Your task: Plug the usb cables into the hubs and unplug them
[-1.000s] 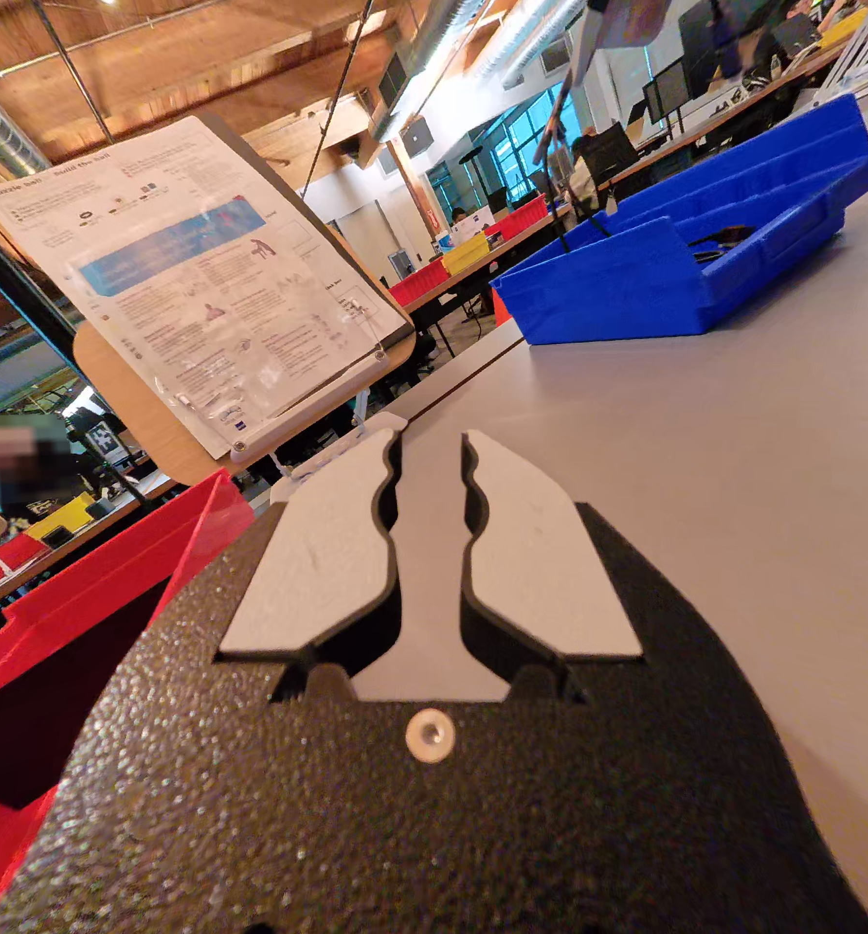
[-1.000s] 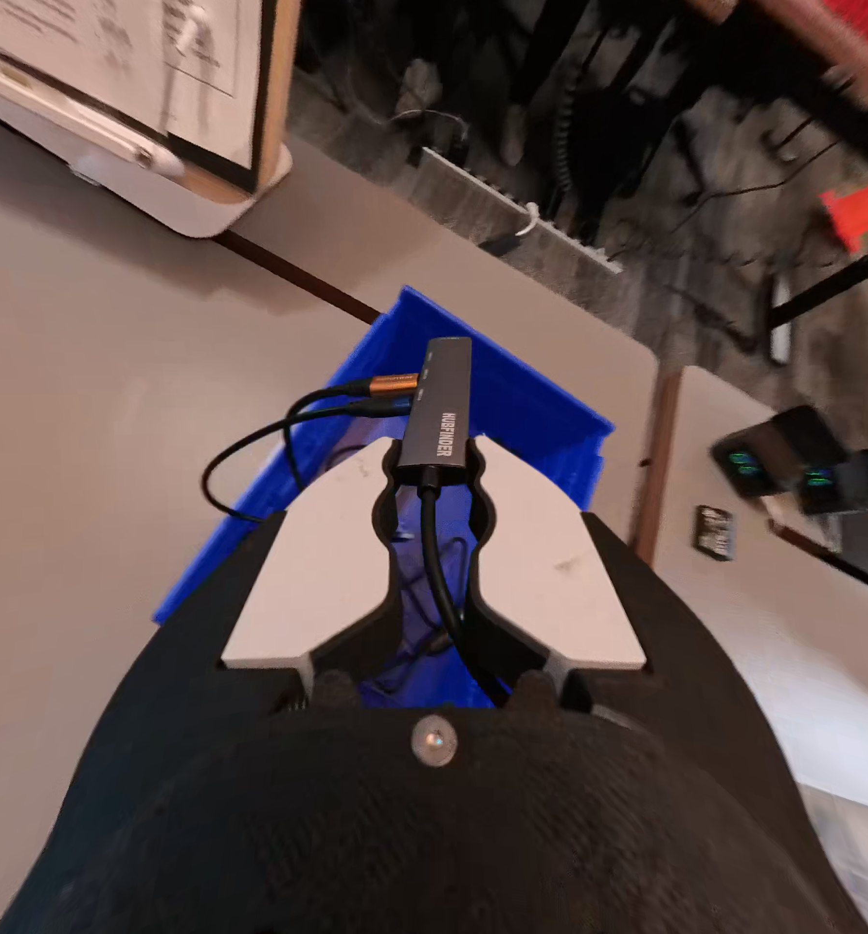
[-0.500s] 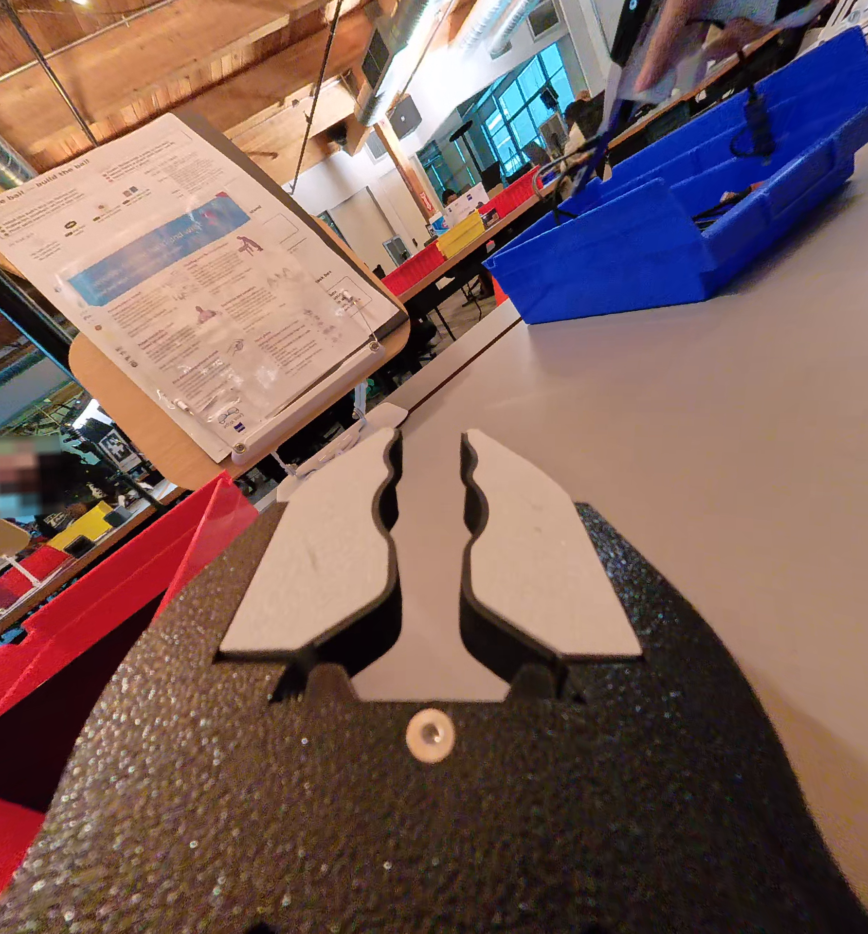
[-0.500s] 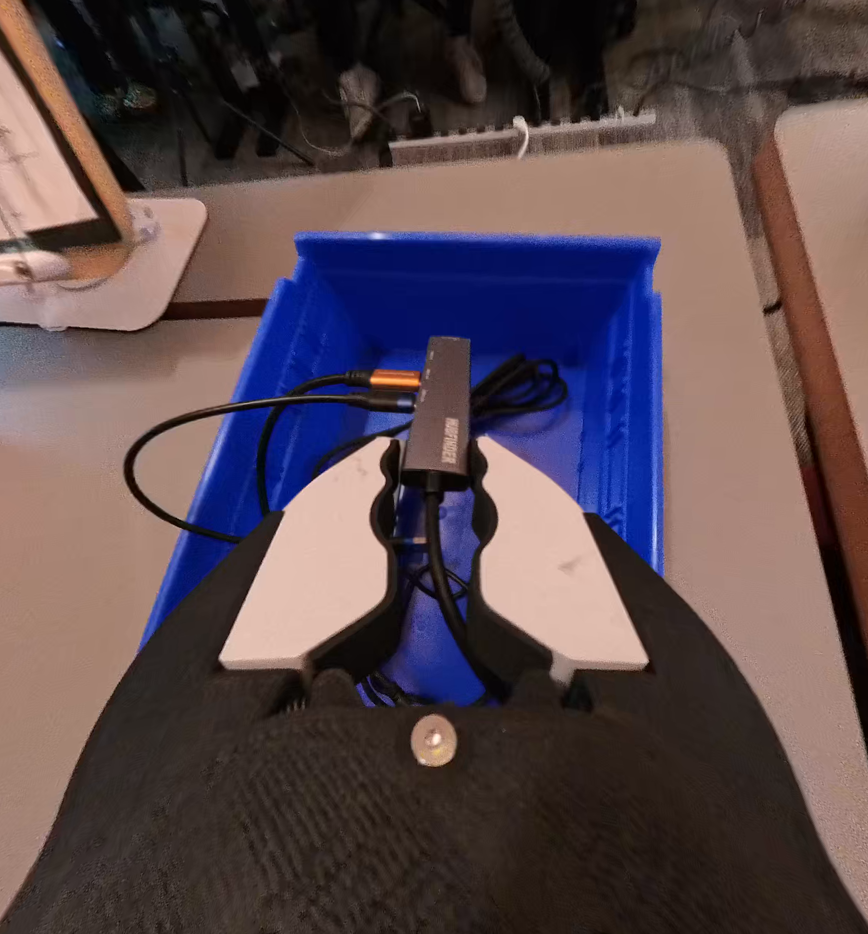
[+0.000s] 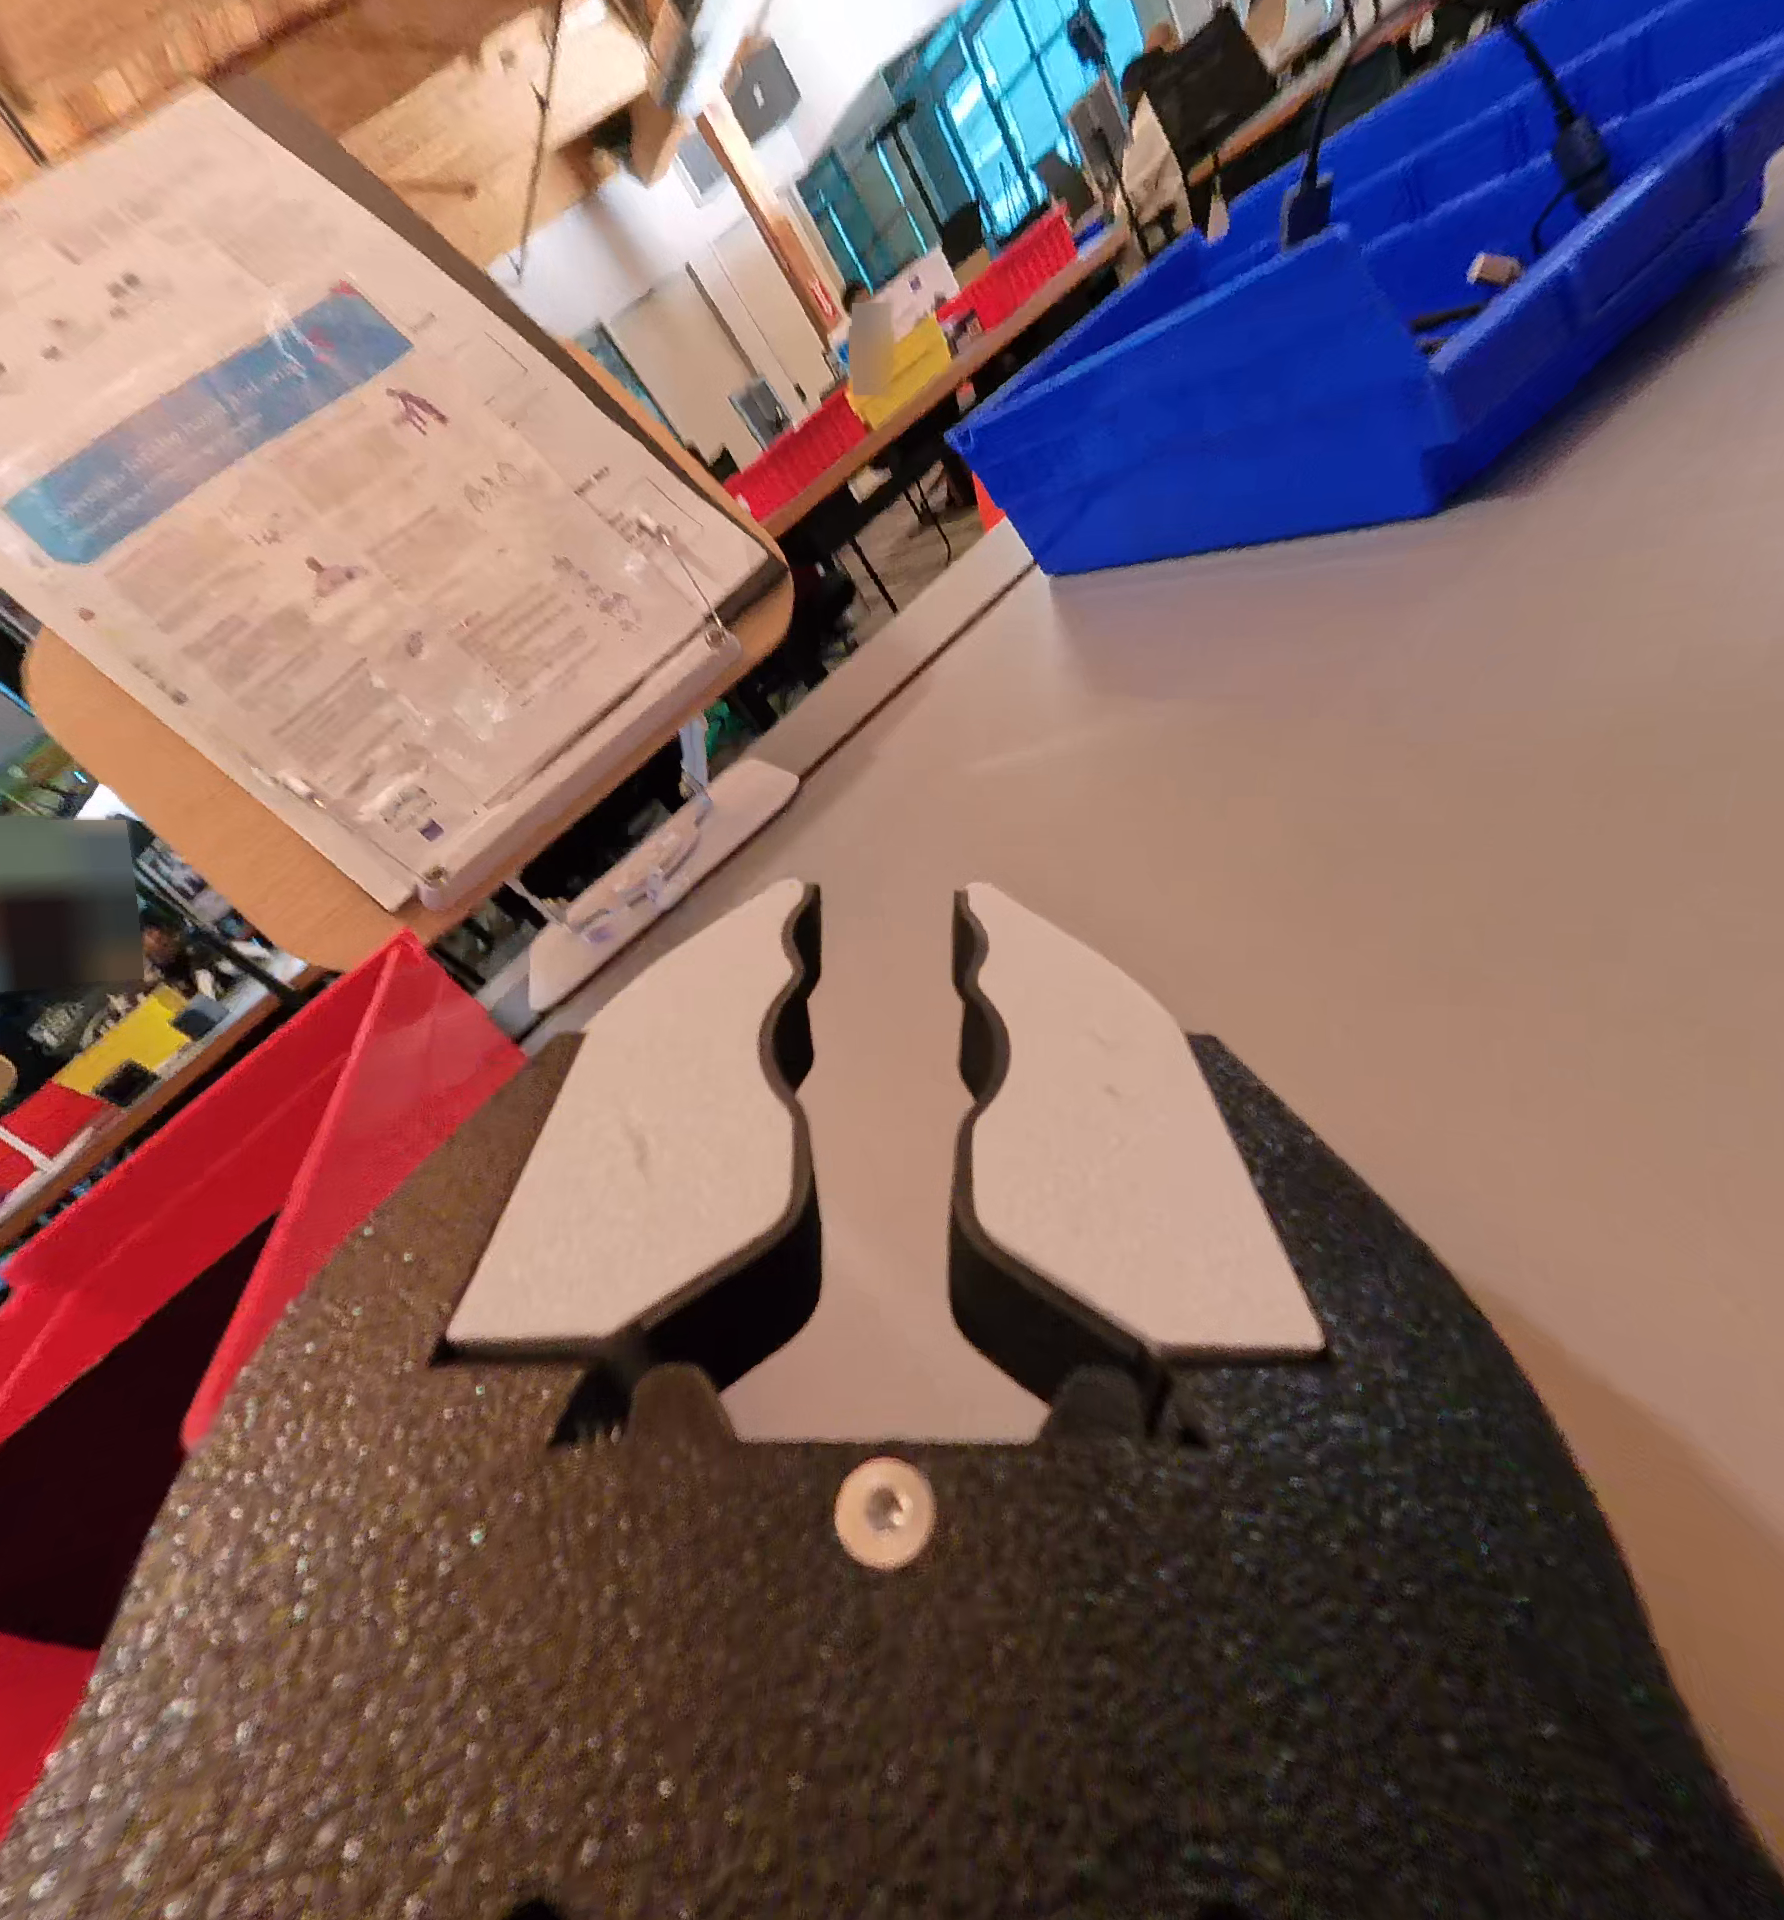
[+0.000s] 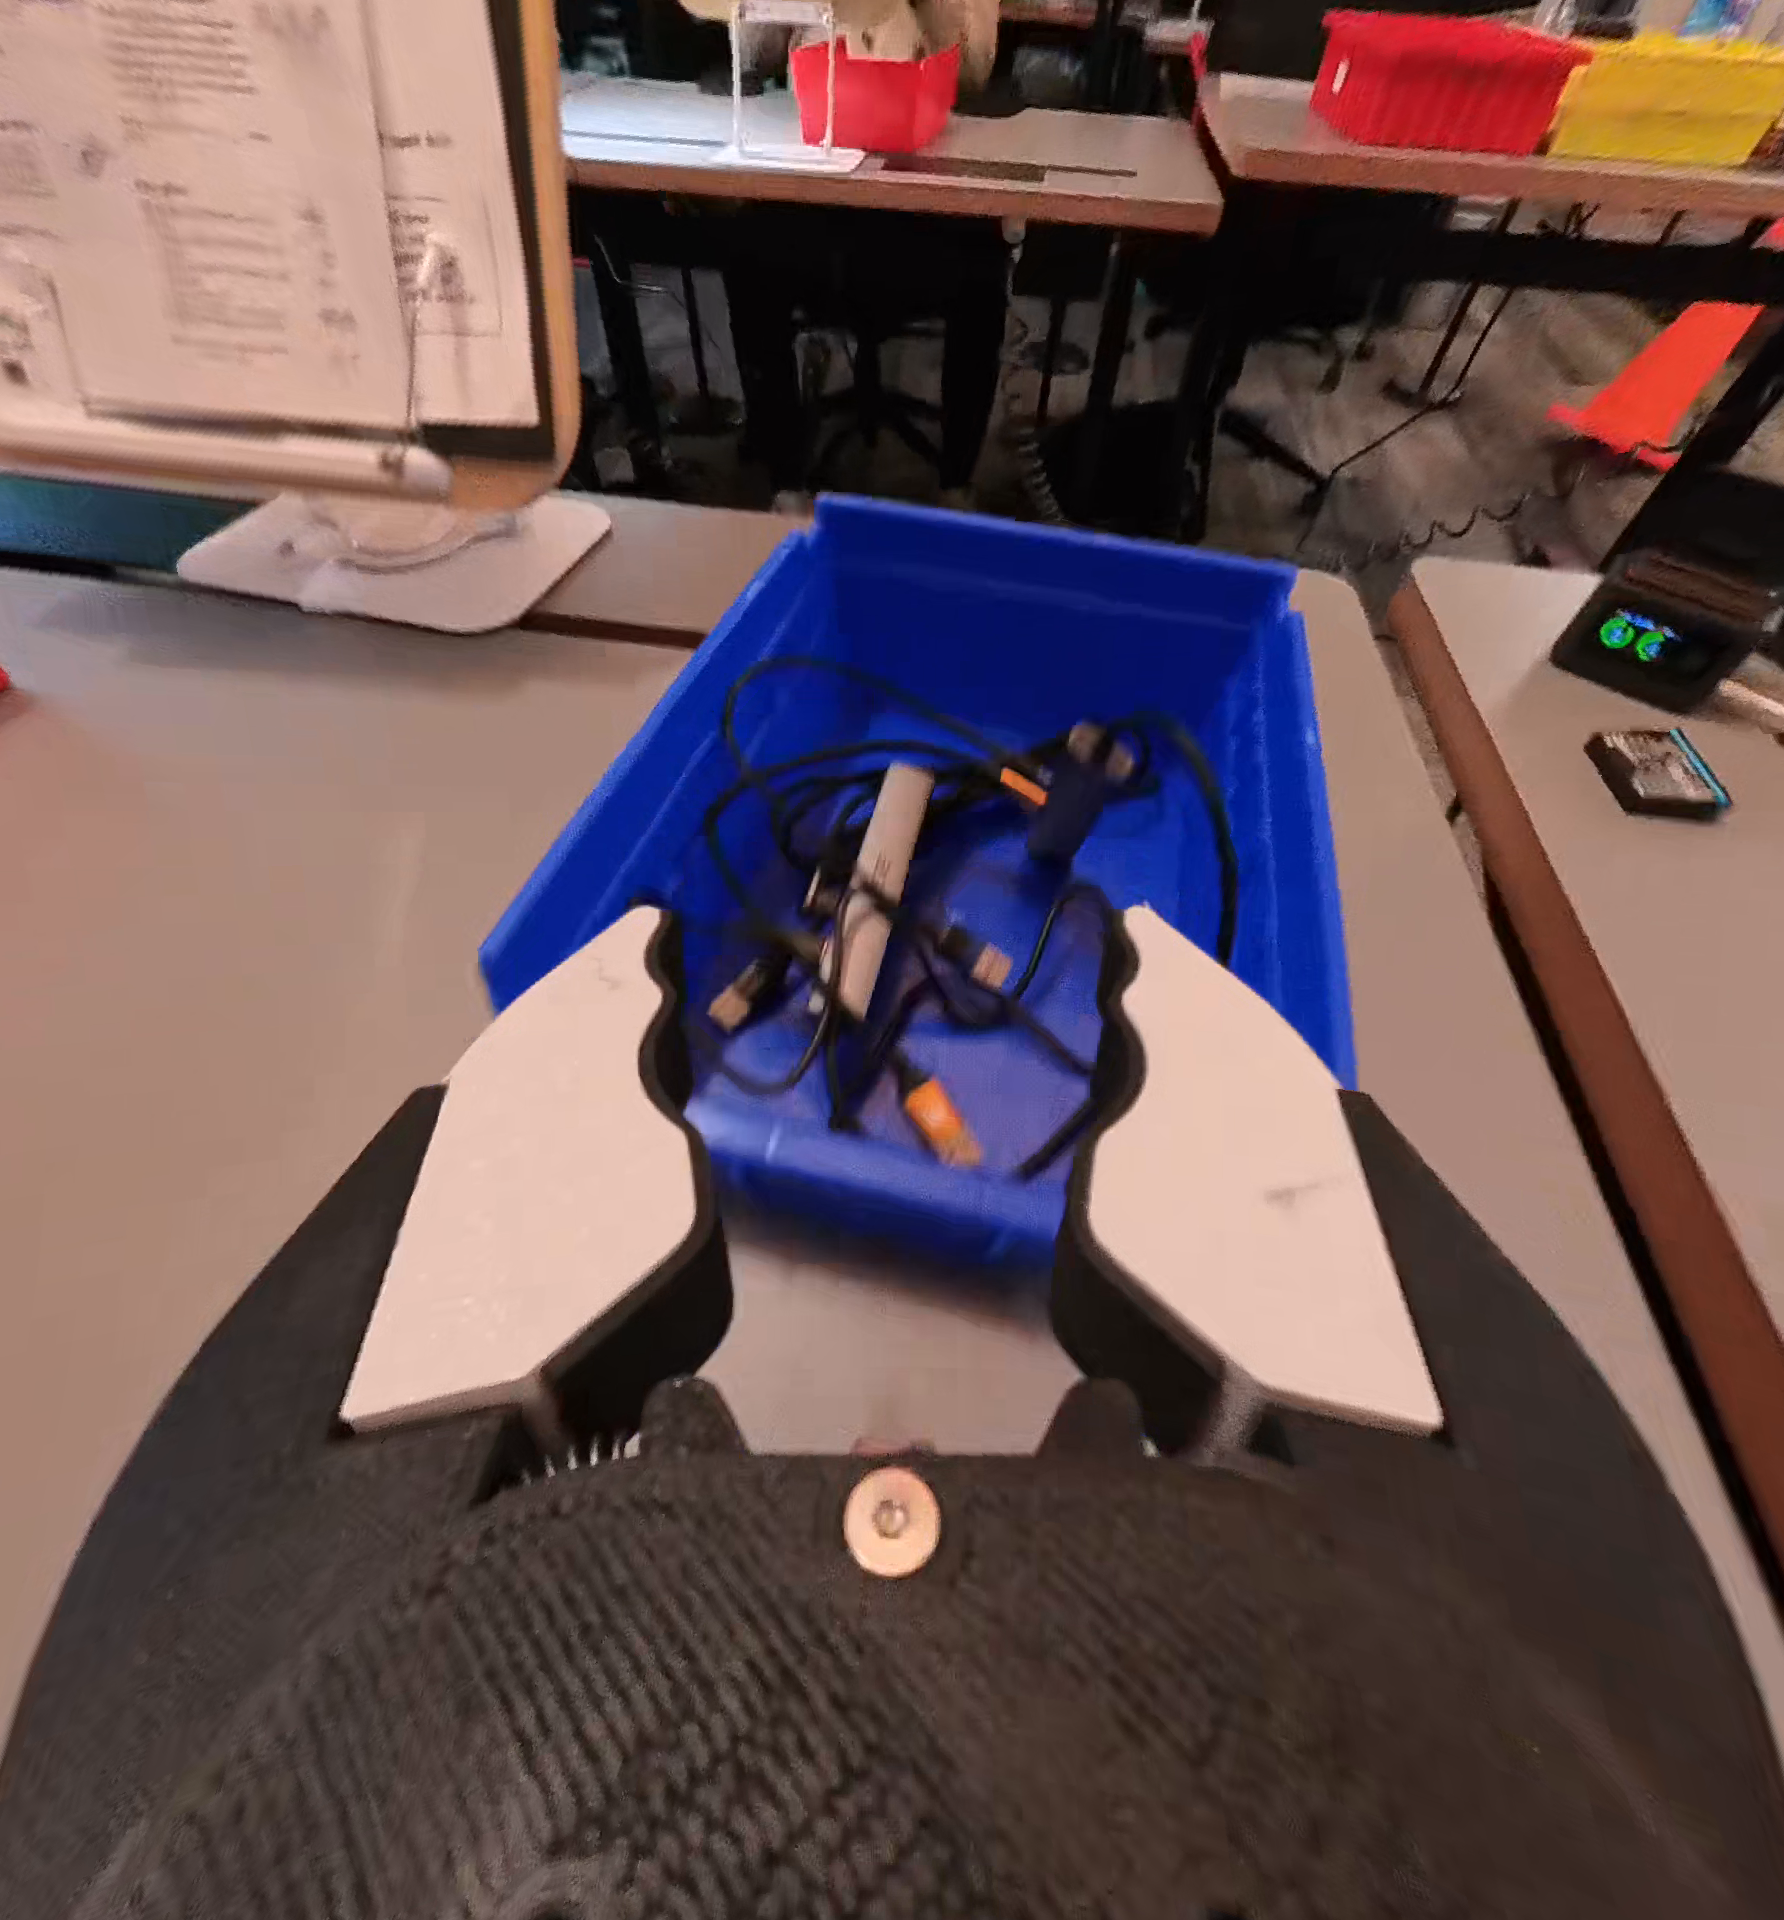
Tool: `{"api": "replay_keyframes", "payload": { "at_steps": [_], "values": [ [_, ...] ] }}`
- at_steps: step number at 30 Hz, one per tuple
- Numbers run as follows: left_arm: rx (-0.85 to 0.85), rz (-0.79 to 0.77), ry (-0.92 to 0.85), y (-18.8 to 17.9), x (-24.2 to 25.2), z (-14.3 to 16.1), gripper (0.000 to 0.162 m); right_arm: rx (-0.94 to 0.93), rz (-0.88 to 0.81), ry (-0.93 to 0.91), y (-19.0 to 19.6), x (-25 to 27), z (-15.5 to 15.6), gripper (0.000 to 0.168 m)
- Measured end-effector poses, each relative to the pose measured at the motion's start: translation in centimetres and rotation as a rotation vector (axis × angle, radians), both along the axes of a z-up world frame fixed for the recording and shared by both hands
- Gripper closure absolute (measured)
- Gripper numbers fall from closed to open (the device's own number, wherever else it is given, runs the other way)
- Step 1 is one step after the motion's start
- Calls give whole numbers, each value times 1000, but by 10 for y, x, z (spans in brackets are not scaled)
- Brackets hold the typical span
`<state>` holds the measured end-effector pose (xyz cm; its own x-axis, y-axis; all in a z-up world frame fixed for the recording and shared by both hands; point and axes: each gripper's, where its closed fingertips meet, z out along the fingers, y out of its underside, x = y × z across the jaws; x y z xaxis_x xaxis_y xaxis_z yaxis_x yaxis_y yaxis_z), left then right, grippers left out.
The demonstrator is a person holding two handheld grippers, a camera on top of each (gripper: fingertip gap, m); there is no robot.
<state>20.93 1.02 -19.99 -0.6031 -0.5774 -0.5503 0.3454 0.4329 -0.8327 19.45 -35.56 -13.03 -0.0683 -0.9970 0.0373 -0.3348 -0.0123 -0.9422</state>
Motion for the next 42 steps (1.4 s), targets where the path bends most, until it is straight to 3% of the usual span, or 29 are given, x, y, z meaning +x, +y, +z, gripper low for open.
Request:
{"api": "replay_keyframes", "payload": {
  "at_steps": [5, 12, 16, 19, 23, 24, 26, 29, 32, 36, 42],
  "values": [
    [122, 34, 206, -27, 2, -27, 127, 30, -31, -50, 19, -39, -49, 99],
    [36, -176, 595, -164, -16, -38, 98, 81, -122, -75, -16, -55, -48, 102],
    [-119, -191, 596, -239, 0, -14, 93, 85, -153, -82, -29, -62, -47, 104],
    [-176, -57, 479, -269, 37, 2, 93, 123, -171, -117, -34, -64, -42, 105],
    [-117, -39, 594, -300, 60, -22, 88, 147, -150, -144, -30, -61, -38, 108],
    [-98, -61, 665, -304, 58, -30, 94, 144, -144, -141, -28, -60, -38, 108],
    [-104, -35, 663, -296, 66, -31, 134, 126, -136, -137, -27, -60, -37, 108],
    [-22, 30, 504, -265, 86, -30, 154, 105, -139, -151, -28, -63, -28, 108],
    [-20, -11, 515, -227, 81, -31, 156, 100, -147, -200, -27, -69, -10, 109],
    [14, -97, 507, -148, 46, -30, 155, 77, -109, -265, -12, -71, 17, 111],
    [40, -179, 590, 4, -23, -31, 158, 5, 124, -264, 74, -50, 42, 111]
  ]
}}
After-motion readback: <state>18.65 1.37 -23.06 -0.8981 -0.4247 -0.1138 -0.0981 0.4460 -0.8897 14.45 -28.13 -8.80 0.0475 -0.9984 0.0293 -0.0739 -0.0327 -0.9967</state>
